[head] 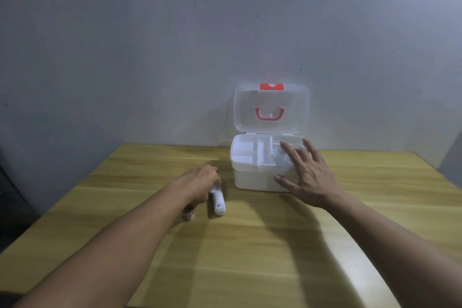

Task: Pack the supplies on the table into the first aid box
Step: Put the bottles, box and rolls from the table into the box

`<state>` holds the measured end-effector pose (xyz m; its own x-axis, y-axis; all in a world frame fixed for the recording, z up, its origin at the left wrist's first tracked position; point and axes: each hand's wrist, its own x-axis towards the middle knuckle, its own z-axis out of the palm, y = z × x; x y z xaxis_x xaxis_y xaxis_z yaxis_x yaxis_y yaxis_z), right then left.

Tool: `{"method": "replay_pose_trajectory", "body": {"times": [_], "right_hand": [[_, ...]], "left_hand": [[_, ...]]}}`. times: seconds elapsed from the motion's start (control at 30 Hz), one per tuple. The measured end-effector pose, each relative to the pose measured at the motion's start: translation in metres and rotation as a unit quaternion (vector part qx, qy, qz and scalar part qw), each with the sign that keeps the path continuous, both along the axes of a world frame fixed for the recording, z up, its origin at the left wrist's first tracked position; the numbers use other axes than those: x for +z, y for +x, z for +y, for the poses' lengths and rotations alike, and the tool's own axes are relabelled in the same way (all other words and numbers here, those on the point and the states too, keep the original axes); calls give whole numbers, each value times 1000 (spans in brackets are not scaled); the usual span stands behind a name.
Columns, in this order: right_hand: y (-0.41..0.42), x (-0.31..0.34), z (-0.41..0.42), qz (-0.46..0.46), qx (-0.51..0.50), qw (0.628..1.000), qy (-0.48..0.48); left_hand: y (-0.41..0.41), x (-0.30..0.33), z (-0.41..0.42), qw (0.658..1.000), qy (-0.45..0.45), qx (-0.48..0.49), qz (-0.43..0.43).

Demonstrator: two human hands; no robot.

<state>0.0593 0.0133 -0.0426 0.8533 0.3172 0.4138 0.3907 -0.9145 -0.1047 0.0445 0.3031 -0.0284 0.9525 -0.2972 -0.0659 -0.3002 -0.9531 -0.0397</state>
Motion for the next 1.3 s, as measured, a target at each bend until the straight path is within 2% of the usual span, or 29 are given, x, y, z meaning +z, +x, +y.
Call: {"method": "replay_pose_trajectory", "body": {"times": [0.13, 0.33, 0.43, 0.87, 0.97, 1.1, 1.3], "right_hand": [[0, 1, 0, -2, -1, 1000, 2], [1, -1, 1, -5, -1, 1000, 9], [1, 0, 0, -5, 0, 1000, 11], [0, 0, 0, 1, 5, 1000, 13], [0, -1, 1, -5, 6, 1000, 15], [2, -3, 1, -12, 16, 999, 33], [2, -3, 1, -11, 10, 999, 28]], "left_hand": [[4, 5, -1, 999, -31, 4, -36], [12, 56, -3, 975, -103, -53, -187], [24, 77, -22, 964, -115, -90, -223], [72, 55, -97, 974, -91, -100, -181], [76, 52, -92, 976, -143, -63, -152], [75, 52, -85, 982, -150, -37, -113], [65, 59, -66, 978, -160, 33, -131]]}}
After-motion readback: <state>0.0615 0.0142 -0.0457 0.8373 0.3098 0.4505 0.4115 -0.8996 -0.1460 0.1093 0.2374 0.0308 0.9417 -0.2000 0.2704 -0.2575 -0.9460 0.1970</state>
